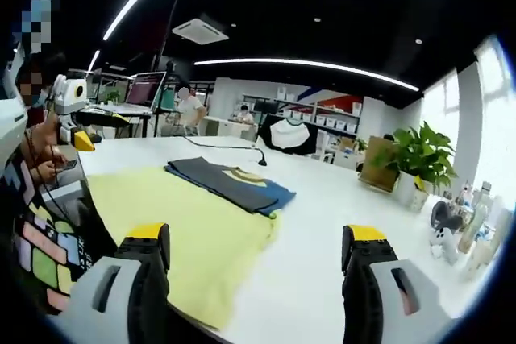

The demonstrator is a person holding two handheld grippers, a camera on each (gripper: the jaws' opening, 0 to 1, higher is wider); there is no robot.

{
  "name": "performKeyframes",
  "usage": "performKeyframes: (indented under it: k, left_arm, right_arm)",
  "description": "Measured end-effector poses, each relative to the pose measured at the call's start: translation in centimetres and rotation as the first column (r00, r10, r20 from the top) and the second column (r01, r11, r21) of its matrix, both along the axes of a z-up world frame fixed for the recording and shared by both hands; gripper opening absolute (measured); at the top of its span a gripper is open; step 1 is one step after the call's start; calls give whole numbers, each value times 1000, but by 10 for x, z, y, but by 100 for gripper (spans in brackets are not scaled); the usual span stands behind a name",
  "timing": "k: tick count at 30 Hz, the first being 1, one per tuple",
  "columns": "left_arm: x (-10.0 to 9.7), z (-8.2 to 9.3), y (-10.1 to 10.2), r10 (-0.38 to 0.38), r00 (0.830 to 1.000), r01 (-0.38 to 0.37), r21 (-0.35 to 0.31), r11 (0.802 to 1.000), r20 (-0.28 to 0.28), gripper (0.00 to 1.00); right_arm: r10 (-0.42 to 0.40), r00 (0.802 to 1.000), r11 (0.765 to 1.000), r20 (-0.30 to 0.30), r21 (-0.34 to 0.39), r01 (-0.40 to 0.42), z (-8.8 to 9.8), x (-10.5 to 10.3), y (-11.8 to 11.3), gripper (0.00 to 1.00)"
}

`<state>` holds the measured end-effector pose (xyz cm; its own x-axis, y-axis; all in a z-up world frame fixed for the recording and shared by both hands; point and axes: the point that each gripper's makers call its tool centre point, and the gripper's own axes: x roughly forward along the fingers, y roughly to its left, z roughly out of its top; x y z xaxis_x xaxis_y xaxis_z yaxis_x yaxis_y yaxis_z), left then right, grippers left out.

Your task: Fold the garment on the visible template until the final outline fits inside the template.

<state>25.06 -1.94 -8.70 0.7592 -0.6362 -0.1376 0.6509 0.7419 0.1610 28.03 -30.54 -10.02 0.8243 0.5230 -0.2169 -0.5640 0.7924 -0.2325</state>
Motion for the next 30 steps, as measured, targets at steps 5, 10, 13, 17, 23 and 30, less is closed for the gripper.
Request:
performKeyframes:
  k: [5, 10, 13, 17, 23, 30]
  left_arm:
    - [-7, -27, 6, 0, 998, 2, 31, 1000, -69, 87]
    - [-14, -50, 10, -8, 992, 16, 56, 998, -127, 77]
    - [-20, -63, 13, -10, 985, 22, 69, 997, -170, 75]
    - [-29, -65, 14, -29, 983, 42, 69, 997, -184, 64]
    - [-35, -72, 14, -49, 974, 63, 56, 996, -223, 53]
    - [-42, -83, 13, -73, 967, 98, 91, 991, -243, 41]
  right_arm:
    - [26, 998, 999, -59, -32, -28, -15, -11, -3, 86]
    - [48, 994, 996, -102, -73, -56, -33, -20, -3, 79]
    - [68, 989, 992, -129, -95, -81, -44, -24, -3, 76]
    - [113, 980, 987, -161, -95, -129, -53, -33, 0, 62]
    - [154, 969, 976, -192, -123, -180, -63, -40, 5, 53]
    - [184, 960, 969, -212, -123, -213, -70, -45, 9, 39]
